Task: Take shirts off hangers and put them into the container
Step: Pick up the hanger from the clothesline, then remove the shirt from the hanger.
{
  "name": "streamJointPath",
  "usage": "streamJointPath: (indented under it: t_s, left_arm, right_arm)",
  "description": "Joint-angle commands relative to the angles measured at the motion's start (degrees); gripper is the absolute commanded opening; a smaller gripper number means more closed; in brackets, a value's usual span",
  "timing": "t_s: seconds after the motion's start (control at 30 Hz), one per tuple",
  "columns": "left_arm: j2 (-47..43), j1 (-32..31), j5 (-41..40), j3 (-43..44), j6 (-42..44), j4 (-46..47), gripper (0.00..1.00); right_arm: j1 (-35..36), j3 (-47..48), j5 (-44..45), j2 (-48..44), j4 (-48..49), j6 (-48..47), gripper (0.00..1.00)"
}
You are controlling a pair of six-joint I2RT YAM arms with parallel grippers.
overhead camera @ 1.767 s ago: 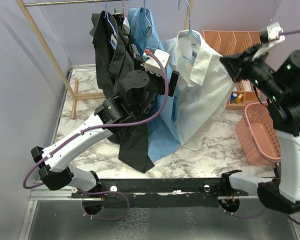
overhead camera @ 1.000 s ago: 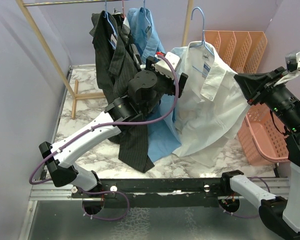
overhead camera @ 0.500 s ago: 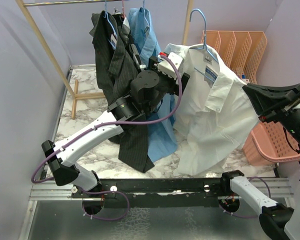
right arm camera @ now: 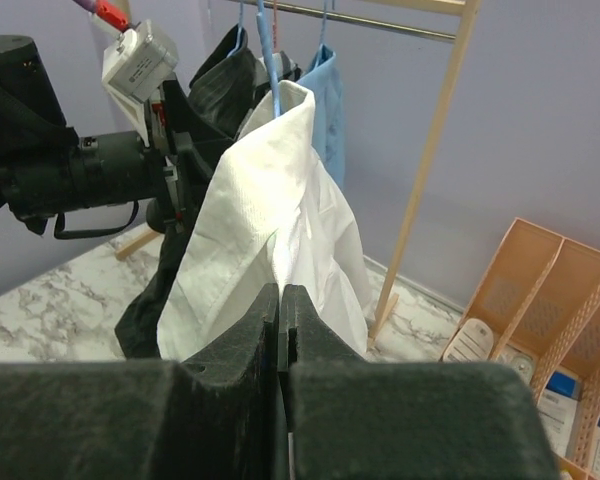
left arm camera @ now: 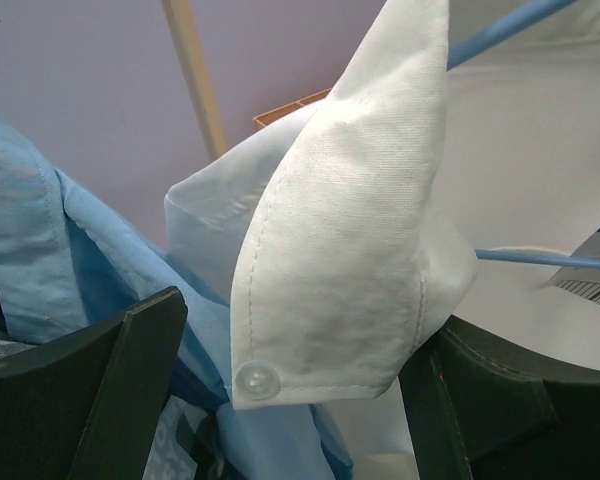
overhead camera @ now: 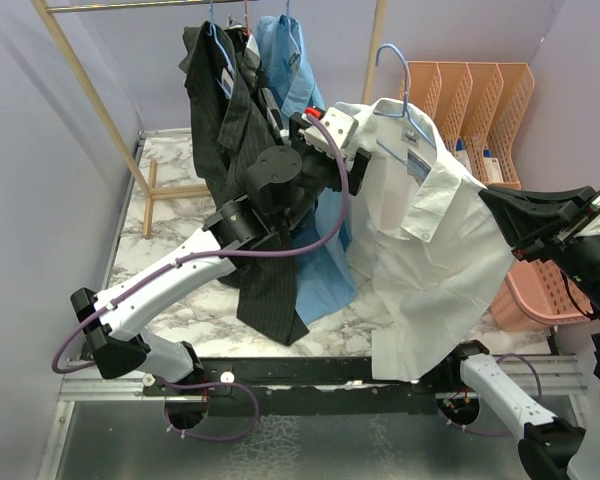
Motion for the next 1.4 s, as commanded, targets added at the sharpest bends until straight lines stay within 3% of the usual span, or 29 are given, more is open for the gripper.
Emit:
streamJointPath:
  t_s: [0.0, 0.3, 0.47, 0.77, 0.83, 0.9, 1.03, 1.37]
  left_arm:
    - [-2.37, 0.01, 2.36, -0.82, 0.88, 3.68, 0.83]
    - [2.37, 0.00, 5.05, 0.98, 2.20, 5.24, 0.81]
    - [2.67, 0.02, 3.54, -2.41, 3.99, 11.59, 0.63]
    - [2.54, 0.06, 5.70, -6.26, 4.75, 20.74, 0.46]
    - [2.30, 0.06, 6.03, -6.66, 4.99, 21.80, 0.32]
    - [2.19, 0.06, 4.65, -6.50, 5.02, 21.86, 0.00]
    - [2.12, 0.06, 0.78, -4.32, 5.24, 18.01, 0.00]
    - [9.60, 0.06, -2.99, 18.13, 0.99, -7.90, 0.00]
  right_arm:
    - [-0.13, -1.11, -4.72, -1.41, 1.57, 0.72, 0.01]
    - [-0.11, -1.47, -11.32, -2.53, 1.45, 1.00, 0.01]
    - [-0.11, -2.81, -12.90, -3.04, 1.00, 1.14, 0.01]
    - [-0.16, -5.74, -12.86, -3.01, 0.32, 1.12, 0.01]
    - [-0.13, -6.10, -12.41, -2.90, 0.16, 1.00, 0.01]
    - [-0.13, -6.15, -11.07, -2.44, -0.31, 0.64, 0.01]
    - [-0.11, -6.16, -7.39, -0.24, -1.31, -0.72, 0.01]
    - [-0.12, 2.40, -2.23, 11.88, -4.92, -4.27, 0.04]
